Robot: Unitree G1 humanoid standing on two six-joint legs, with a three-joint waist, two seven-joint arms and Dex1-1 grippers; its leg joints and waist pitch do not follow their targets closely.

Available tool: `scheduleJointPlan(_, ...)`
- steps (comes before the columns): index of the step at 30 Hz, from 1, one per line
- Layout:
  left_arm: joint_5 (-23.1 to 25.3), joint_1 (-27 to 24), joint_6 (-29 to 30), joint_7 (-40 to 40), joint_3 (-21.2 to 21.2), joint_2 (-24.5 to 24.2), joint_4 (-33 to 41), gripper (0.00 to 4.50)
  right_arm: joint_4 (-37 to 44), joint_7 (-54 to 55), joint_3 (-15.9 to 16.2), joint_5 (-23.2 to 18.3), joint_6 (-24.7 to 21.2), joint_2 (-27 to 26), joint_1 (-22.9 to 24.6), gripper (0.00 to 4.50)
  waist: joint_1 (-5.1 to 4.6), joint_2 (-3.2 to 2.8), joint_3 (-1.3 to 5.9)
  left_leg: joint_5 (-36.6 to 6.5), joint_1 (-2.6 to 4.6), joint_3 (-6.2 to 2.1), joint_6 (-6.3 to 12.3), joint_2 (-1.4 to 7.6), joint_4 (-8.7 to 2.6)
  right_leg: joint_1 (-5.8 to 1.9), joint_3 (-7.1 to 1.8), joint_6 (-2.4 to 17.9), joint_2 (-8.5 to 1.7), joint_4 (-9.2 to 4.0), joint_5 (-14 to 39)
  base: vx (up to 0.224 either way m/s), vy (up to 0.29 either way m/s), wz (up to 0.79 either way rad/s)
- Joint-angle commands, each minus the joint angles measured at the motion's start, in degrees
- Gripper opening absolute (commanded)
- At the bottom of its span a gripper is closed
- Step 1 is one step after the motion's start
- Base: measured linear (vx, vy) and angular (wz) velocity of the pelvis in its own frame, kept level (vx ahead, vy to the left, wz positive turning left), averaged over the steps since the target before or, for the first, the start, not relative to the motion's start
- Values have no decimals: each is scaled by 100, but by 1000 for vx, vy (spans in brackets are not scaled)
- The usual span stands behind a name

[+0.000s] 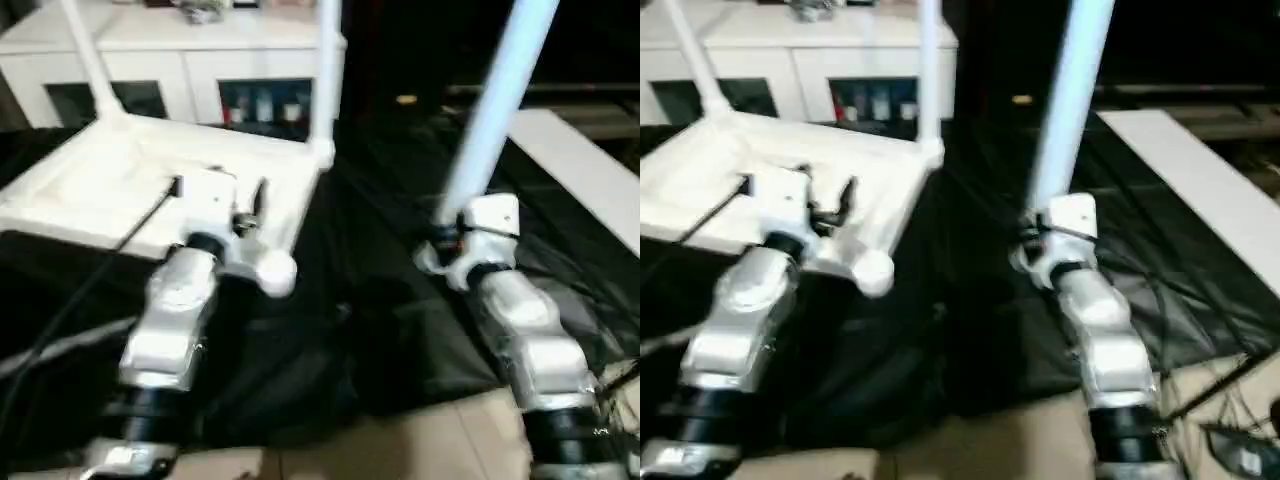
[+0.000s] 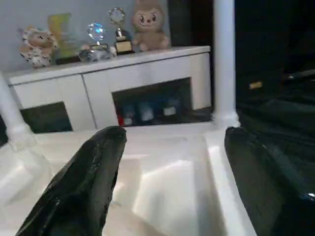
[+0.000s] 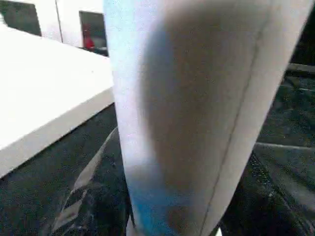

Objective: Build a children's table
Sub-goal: Move to table

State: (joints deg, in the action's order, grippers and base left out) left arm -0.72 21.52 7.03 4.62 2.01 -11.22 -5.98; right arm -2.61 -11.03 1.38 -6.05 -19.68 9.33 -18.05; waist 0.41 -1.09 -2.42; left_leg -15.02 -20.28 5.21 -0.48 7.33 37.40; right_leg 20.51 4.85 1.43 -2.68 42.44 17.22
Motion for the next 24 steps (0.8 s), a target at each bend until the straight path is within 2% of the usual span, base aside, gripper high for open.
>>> scheduleJointPlan(1, 63, 26, -2, 0, -144, 86, 45, 368, 130, -142, -87, -54, -137, 144, -8, 188, -168, -84, 414, 207, 904, -656, 2263, 891, -666, 648, -115, -450, -225, -28, -48, 113, -26, 5)
scheduleJointPlan(2, 63, 9, -2, -28, -146, 69, 49, 368, 180, -312, 113, 68, -75, 212, 0, 188, -130, 109, 346, 447, 449, -803, 2796, 276, -652, 321, -342, -566, -298, -536, -328, 113, -26, 5)
scheduleJointPlan(3, 77, 1, -4, -44, -143, 55, 49, 368, 196, -380, 198, 107, -43, 230, 6, 188, 1, 517, 423, -271, -288, -301, 2007, -390, -161, -534, -683, -1032, -738, -1066, -663, 106, -81, 40)
scheduleJointPlan(4, 99, -7, -2, -64, -139, 38, 46, 368, 203, -429, 275, 146, -24, 244, 10, 188, 214, 469, 334, -709, -505, -128, 1629, -329, 367, -732, -903, -957, -1465, -1459, -107, 117, -92, 52)
scheduleJointPlan(5, 111, -15, -7, -69, -127, 18, 38, 368, 193, -453, 318, 160, 26, 234, 19, 188, 171, 478, 387, -494, -688, -168, 916, -130, 672, -855, -579, -1077, -1567, -1368, 452, 117, -92, 52)
scheduleJointPlan(6, 118, -20, -9, -71, -118, 5, 34, 368, 187, -467, 344, 170, 63, 226, 27, 188, 207, 388, 351, -116, -705, -130, 512, -26, 558, -832, -289, -815, -1524, -1453, 579, 131, -63, 40)
scheduleJointPlan(7, 142, -31, 5, -87, -108, -21, 40, 368, 185, -467, 315, 117, 100, 176, 46, 188, 205, 316, 328, 57, -695, -101, 467, 33, 486, -868, -131, -494, -1512, -1520, 731, 136, -24, 50)
scheduleJointPlan(8, 164, -39, 14, -92, -96, -34, 46, 368, 185, -462, 293, 70, 122, 142, 59, 188, 224, 126, 265, 333, -551, -72, 546, 234, 167, -890, 185, 133, -1461, -1718, 1380, 136, -24, 50)
scheduleJointPlan(9, 179, -46, 46, -85, -70, -43, 51, 368, 202, -458, 199, -97, 37, 58, 80, 188, 98, -81, 313, 120, 86, -62, 227, 523, -435, -667, 264, 582, -646, -1405, 1303, 155, 47, 39)
scheduleJointPlan(10, 74, -59, 82, -21, 3, -33, 65, 368, 241, -538, 210, -164, 39, 59, 111, 188, -57, -174, 223, -272, 154, -363, 499, 698, -749, -565, 411, 425, -238, -944, 1022, 181, 88, 13)
scheduleJointPlan(11, 2, -66, 110, 59, 42, -47, 68, 368, 304, -676, 234, -238, 57, 84, 152, 188, -120, -320, 375, -316, 743, -616, 1081, 949, -683, 116, 204, 392, -119, -347, 552, 181, 88, 13)
scheduleJointPlan(12, -105, -69, 117, 243, 43, -85, 51, 368, 379, -813, 265, -291, 106, 125, 195, 188, -46, -249, 495, 1872, 827, -736, 1599, 953, -387, 408, 33, 36, -149, -134, 64, 192, 62, 9)
scheduleJointPlan(13, -129, -70, 117, 290, 40, -94, 46, 368, 397, -846, 275, -298, 122, 137, 204, 188, 20, -202, 496, 3383, 818, -692, 1750, 955, -246, 550, -86, -193, -211, -127, -282, 136, 45, 11)
scheduleJointPlan(14, -161, -77, 103, 415, -4, -145, 31, 368, 443, -913, 242, -388, 99, 127, 227, 188, 152, -83, 529, 6299, 703, -503, 1632, 832, -81, 615, -284, -576, -325, -279, -1287, 136, 45, 11)
scheduleJointPlan(15, -243, -92, 126, 720, -104, -266, 5, 368, 537, -1015, 147, -569, 73, 98, 254, 188, 173, 27, 563, 7140, 672, -353, 1273, 483, 102, 679, -494, -434, -471, -617, -2414, -57, 33, 8)
scheduleJointPlan(16, -470, -104, 176, 1114, -159, -335, -5, 368, 589, -1089, 100, -638, 73, 104, 266, 188, 191, 224, 545, 6272, 442, -195, 1093, 192, 138, 536, -623, -303, -536, -851, -3043, -142, 6, 19)
scheduleJointPlan(17, -678, -96, 268, 1610, -264, -477, -43, 368, 641, -1208, 50, -714, 64, 133, 278, 188, 304, 411, 452, 3695, 25, 62, 958, -104, 19, 159, -749, 139, -629, -785, -4002, -142, 6, 19)
scheduleJointPlan(18, -719, -58, 306, 1831, -321, -565, -120, 368, 652, -1270, 33, -733, 63, 168, 279, 188, 395, 313, 463, 1816, -89, 94, 845, 22, -110, 36, -857, 620, -772, -828, -3801, -53, -27, 26)
scheduleJointPlan(19, -727, -41, 319, 1910, -343, -599, -154, 385, 656, -1293, 27, -739, 63, 183, 279, 188, 368, 290, 470, 1310, -140, 77, 755, 86, -219, -58, -809, 862, -750, -813, -3509, -34, -55, 9)
scheduleJointPlan(20, -790, 36, 355, 2271, -420, -728, -288, 395, 655, -1371, -4, -769, 62, 242, 272, 188, 342, 114, 419, 774, -134, 48, 550, 215, -377, -31, -664, 1221, -628, -815, -2524, -34, -55, 9)
scheduleJointPlan(21, -773, 104, 359, 2464, -457, -806, -386, 395, 648, -1426, -32, -805, 64, 269, 265, 188, 273, 108, 392, 334, -61, 75, 416, 282, -430, 22, -597, 1400, -514, -841, -1693, -48, -52, 0)
scheduleJointPlan(22, -773, 104, 359, 2465, -457, -807, -386, 401, 648, -1426, -33, -806, 64, 269, 265, 188, 238, 106, 365, 112, -47, 90, 391, 308, -465, 38, -573, 1436, -482, -874, -1335, -65, -33, 8)
scheduleJointPlan(23, -710, 386, 338, 3084, -591, -1011, -784, 401, 645, -1558, -82, -894, 74, 382, 263, 188, 222, 63, 320, -497, 4, 135, 293, 345, -522, 89, -556, 1426, -467, -959, -558, -65, -33, 8)
scheduleJointPlan(24, -662, 514, 336, 3317, -653, -1090, -969, 415, 645, -1608, -96, -931, 77, 433, 262, 188, 203, 51, 293, -1177, 37, 156, 110, 372, -575, 101, -555, 1317, -480, -1014, 228, -87, -28, 11)
